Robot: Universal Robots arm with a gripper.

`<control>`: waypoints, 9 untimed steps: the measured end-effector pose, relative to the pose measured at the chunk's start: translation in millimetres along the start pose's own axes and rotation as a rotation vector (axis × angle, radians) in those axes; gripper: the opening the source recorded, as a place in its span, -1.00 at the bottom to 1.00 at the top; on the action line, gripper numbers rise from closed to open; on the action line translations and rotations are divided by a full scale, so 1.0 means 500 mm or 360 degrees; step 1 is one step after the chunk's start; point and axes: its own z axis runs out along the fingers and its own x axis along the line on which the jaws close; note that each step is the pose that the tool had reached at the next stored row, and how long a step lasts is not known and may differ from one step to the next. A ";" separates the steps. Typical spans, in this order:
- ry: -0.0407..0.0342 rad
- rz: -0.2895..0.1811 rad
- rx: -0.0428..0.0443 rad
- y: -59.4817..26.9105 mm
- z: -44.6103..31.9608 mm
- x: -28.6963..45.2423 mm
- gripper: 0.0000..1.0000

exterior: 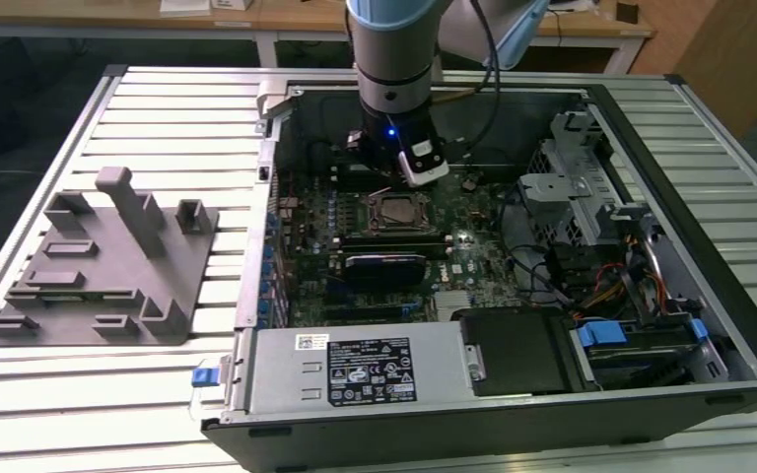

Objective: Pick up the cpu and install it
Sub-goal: 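Install the first cpu locking lever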

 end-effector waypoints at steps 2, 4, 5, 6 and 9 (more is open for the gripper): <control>-0.0016 -0.0001 -0.0002 -0.001 0.002 0.001 -0.79; -0.0032 0.0001 -0.0005 -0.001 0.005 0.001 -0.79; -0.0038 0.0005 -0.0006 -0.002 0.006 0.001 -0.79; -0.0041 0.0009 -0.0006 -0.002 0.007 0.002 -0.79; -0.0047 0.0027 -0.0004 -0.003 0.010 0.003 -0.79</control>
